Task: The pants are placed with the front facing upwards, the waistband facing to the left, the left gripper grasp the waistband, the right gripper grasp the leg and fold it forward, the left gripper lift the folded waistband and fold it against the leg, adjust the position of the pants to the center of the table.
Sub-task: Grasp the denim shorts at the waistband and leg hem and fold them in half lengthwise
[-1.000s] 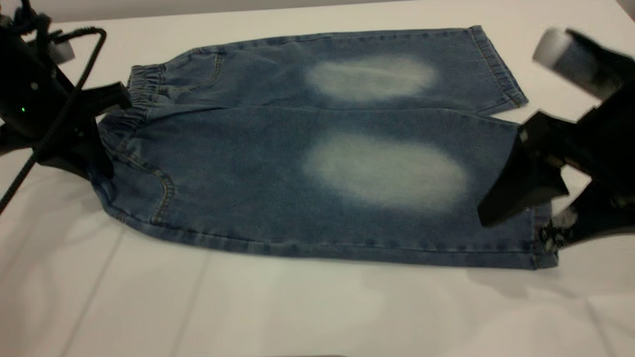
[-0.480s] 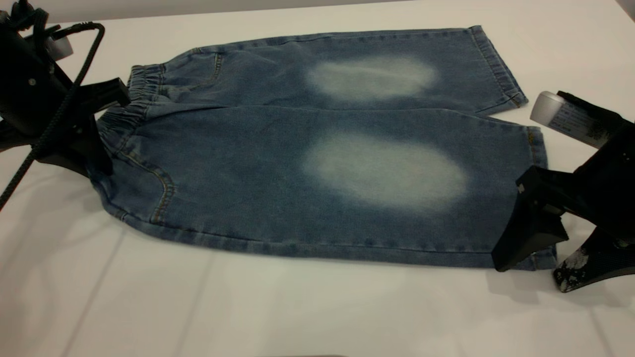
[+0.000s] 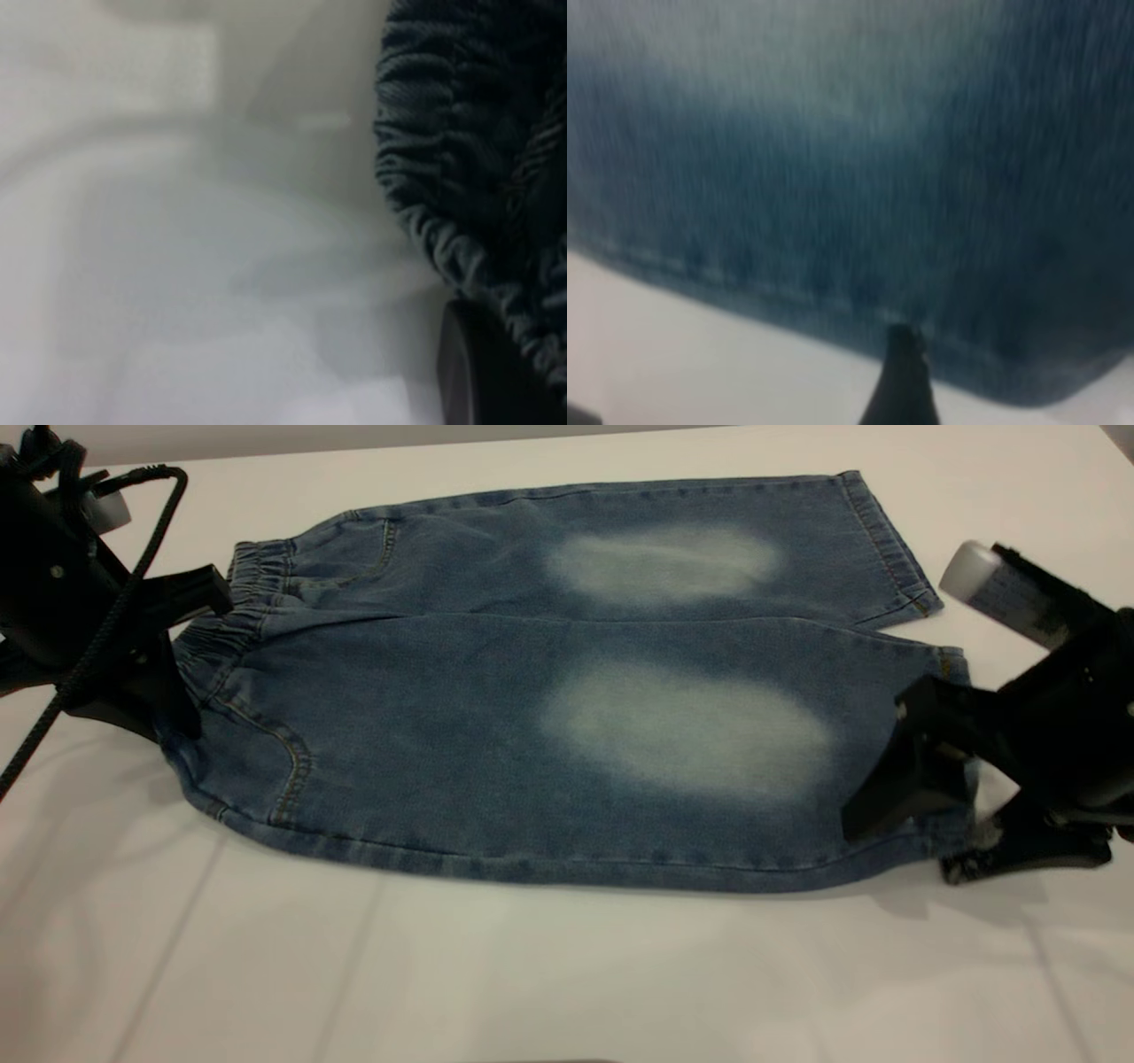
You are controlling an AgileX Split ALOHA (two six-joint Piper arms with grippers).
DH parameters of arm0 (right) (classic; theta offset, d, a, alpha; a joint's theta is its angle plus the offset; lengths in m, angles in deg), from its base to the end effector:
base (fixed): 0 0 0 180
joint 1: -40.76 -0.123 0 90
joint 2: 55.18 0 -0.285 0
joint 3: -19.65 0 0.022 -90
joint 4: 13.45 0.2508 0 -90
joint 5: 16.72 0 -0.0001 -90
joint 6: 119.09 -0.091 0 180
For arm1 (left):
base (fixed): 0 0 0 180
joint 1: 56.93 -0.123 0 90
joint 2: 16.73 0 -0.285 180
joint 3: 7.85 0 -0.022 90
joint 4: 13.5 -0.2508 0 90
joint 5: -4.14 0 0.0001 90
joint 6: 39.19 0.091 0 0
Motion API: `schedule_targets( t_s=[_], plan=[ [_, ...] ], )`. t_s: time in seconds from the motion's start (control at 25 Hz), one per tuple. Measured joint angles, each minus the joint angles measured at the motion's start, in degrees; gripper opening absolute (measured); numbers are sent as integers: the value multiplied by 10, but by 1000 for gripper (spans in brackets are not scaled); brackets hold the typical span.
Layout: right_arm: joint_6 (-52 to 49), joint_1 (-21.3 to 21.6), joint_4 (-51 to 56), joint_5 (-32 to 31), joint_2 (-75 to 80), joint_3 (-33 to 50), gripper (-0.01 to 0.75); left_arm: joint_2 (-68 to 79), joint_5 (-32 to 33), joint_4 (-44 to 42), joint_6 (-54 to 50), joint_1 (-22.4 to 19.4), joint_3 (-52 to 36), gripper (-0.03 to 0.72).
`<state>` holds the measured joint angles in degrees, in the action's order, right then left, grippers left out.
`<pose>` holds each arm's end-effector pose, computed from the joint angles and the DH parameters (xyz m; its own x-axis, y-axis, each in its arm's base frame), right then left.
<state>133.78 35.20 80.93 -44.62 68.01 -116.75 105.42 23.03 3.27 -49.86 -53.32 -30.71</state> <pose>0.2510 0.0672 0.0449 -0.9676 0.2399 -0.0790 0.1659 0.8396 0.5172 0.3385 -0.0299 0.0847 -0.8943 -0.3900 -0.2192 -0.3472 0.9140 -0.2097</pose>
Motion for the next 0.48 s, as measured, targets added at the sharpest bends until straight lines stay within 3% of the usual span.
schedule_targets(
  t_s=[0.24, 0.48],
  plan=[
    [50, 0, 79, 10, 0, 0, 346, 0, 8, 0, 1, 0, 0, 69],
    [56, 0, 85, -19, 0, 0, 49, 0, 28, 0, 22, 0, 0, 69]
  ],
)
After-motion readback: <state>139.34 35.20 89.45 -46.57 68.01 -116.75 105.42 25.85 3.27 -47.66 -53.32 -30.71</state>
